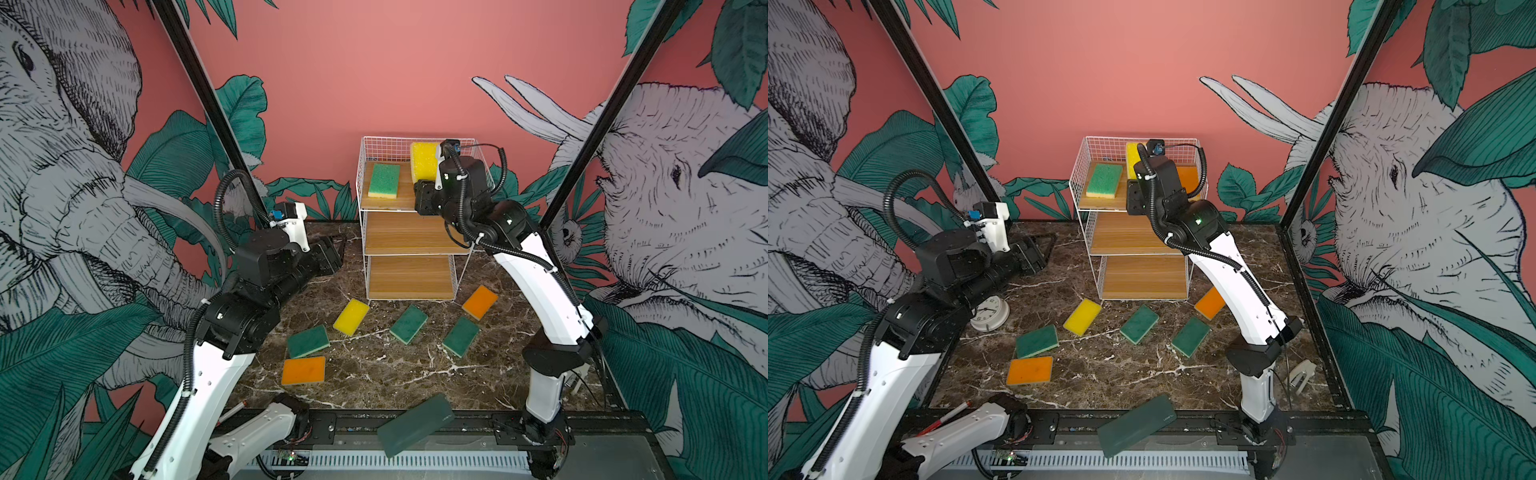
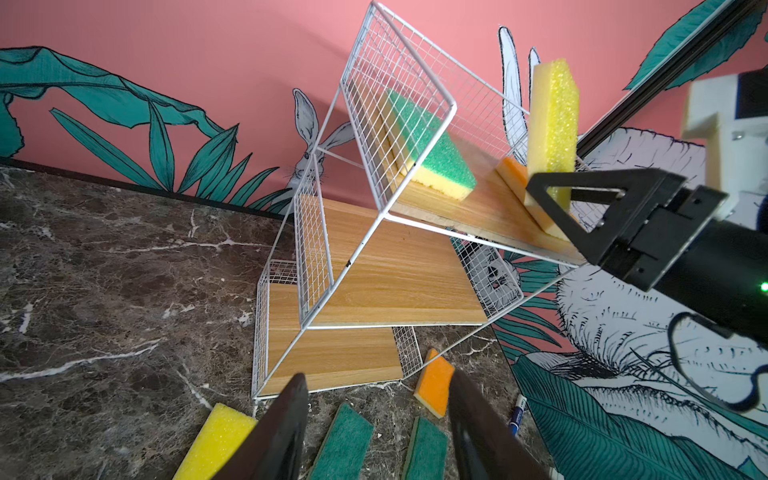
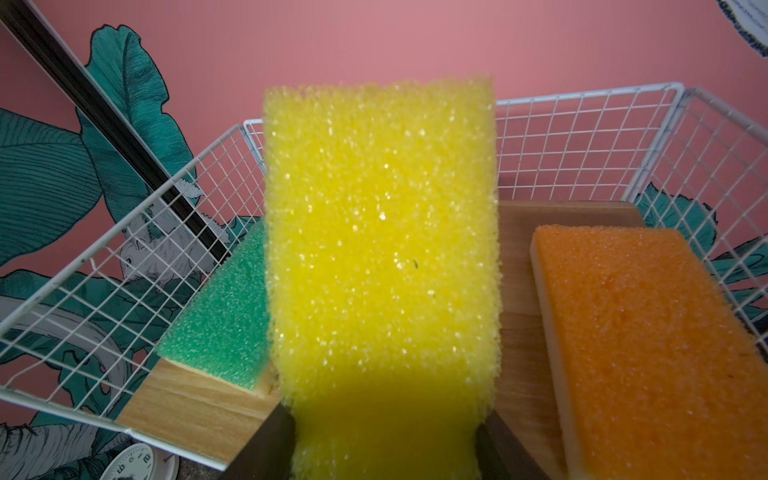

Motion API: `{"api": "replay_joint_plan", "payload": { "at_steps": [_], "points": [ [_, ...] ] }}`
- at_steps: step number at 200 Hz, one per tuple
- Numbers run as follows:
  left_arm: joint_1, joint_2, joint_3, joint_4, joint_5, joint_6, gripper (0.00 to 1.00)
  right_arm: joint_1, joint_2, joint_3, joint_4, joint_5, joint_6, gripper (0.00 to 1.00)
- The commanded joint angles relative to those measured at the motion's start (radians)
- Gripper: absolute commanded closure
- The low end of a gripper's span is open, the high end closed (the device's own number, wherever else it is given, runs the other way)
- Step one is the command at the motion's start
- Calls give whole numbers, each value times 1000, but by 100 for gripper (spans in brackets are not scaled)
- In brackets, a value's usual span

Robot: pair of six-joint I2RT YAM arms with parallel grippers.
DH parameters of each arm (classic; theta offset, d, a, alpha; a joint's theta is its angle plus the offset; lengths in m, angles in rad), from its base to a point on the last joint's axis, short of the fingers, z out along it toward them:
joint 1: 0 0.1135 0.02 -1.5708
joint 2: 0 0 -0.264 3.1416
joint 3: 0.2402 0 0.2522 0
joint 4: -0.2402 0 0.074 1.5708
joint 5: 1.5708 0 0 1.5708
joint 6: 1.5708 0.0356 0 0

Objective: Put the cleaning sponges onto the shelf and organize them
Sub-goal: 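Lower the yellow sponge onto the top tier between green and orange sponges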

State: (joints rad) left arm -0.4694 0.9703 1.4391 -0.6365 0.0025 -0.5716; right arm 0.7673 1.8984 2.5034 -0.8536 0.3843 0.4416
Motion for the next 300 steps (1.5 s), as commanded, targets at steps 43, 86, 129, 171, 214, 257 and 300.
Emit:
{"api": "replay_joint_plan", "payload": {
  "at_steps": [43,86,129,171,214,257,300],
  "points": [
    [2,-29,-30,65,-28,3,44,-1,25,-54,63,19,37,44],
    [2,-28,-59,93,-45,-10,43,-1,22,-61,65,33,40,43],
    [2,-13,-64,90,-45,-13,43,0,15,-55,44,41,65,37],
    [2,-15,-73,98,-49,-25,43,10,-2,-54,31,57,63,36],
    [2,-17,-85,113,-42,-40,43,18,-2,-36,-6,64,73,36],
    [2,-22,-101,120,-42,-48,43,55,-2,-15,-24,129,40,35],
    [2,-46,-112,111,-51,-45,43,54,19,20,-61,137,68,34]
  ]
}}
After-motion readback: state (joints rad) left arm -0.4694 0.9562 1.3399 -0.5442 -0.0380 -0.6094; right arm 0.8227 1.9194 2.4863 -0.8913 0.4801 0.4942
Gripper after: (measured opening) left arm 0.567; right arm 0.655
